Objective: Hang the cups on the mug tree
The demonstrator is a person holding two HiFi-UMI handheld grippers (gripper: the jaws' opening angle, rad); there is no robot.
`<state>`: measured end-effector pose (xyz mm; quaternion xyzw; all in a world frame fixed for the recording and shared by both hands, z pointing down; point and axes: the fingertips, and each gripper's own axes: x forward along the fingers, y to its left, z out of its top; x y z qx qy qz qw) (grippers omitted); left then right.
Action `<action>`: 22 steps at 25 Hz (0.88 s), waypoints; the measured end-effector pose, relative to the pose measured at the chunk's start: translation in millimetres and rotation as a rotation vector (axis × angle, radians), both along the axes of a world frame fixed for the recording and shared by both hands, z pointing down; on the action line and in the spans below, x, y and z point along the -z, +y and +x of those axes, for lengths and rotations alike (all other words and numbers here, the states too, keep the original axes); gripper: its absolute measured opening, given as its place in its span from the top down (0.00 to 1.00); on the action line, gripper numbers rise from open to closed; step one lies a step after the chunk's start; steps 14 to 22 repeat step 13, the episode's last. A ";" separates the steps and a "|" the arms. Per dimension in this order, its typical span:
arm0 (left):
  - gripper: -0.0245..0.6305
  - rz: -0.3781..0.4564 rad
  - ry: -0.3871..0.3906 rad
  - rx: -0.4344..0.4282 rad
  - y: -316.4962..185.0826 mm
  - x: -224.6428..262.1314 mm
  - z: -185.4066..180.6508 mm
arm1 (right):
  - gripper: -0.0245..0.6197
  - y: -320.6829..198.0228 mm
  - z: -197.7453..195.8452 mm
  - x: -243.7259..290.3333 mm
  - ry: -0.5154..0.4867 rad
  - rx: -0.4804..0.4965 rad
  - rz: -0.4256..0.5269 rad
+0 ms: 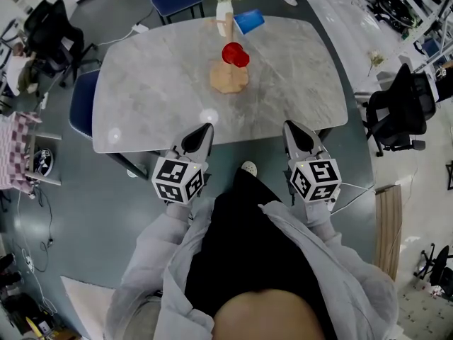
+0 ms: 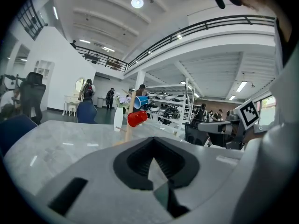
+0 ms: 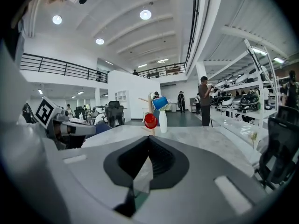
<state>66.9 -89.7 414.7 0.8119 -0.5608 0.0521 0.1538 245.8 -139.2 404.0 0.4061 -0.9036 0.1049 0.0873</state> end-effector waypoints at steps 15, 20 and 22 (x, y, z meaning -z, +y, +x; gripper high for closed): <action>0.96 -0.010 -0.006 0.010 4.6 -1.1 -3.3 | 0.94 -2.0 -11.1 0.7 -0.015 0.019 0.001; 0.96 -0.010 -0.006 0.010 4.6 -1.1 -3.3 | 0.94 -2.0 -11.1 0.7 -0.015 0.019 0.001; 0.96 -0.010 -0.006 0.010 4.6 -1.1 -3.3 | 0.94 -2.0 -11.1 0.7 -0.015 0.019 0.001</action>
